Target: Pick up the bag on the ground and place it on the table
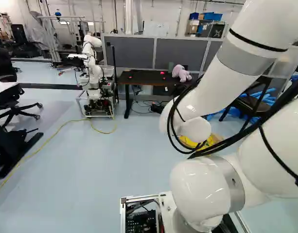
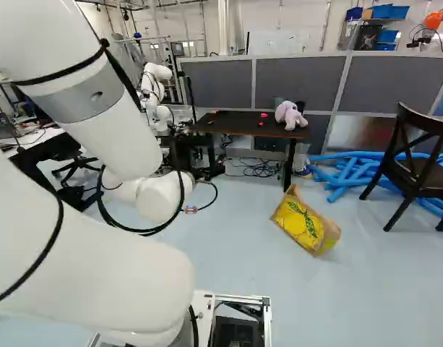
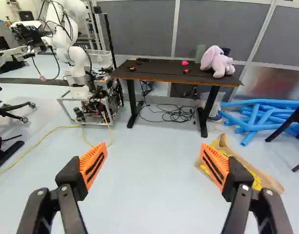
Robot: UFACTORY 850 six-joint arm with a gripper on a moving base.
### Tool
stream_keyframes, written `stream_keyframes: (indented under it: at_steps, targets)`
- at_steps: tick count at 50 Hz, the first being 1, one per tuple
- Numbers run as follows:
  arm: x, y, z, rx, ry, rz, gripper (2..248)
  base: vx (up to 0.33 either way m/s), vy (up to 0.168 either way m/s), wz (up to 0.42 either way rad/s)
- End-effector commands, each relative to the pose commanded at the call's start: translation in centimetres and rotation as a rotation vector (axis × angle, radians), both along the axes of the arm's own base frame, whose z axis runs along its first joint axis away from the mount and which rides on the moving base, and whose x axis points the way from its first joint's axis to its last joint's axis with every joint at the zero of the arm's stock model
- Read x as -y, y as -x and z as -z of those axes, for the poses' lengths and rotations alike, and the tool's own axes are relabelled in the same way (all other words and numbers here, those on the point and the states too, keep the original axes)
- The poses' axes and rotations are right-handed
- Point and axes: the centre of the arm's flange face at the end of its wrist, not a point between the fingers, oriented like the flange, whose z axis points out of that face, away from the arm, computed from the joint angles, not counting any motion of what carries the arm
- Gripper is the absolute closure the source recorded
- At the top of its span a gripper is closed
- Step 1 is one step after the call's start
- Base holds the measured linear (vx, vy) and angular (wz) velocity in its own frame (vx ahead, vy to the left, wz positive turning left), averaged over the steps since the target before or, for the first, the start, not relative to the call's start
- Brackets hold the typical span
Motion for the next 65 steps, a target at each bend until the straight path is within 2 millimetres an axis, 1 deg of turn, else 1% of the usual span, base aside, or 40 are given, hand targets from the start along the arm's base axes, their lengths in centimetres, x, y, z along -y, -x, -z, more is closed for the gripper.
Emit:
stream_keyframes:
  at_steps: [17,29,41,65]
  targets:
    - [0.0,0.0,0.0,0.0,0.0,0.0,3,0.078,0.001,-0.003]
    - [0.0,0.0,0.0,0.0,0.0,0.0,3,0.097,-0.036,-0.036]
    - [0.0,0.0,0.0,0.0,0.0,0.0,3,0.125,-0.094,-0.216]
    - [0.0,0.0,0.0,0.0,0.0,0.0,3,0.148,-0.136,-0.296]
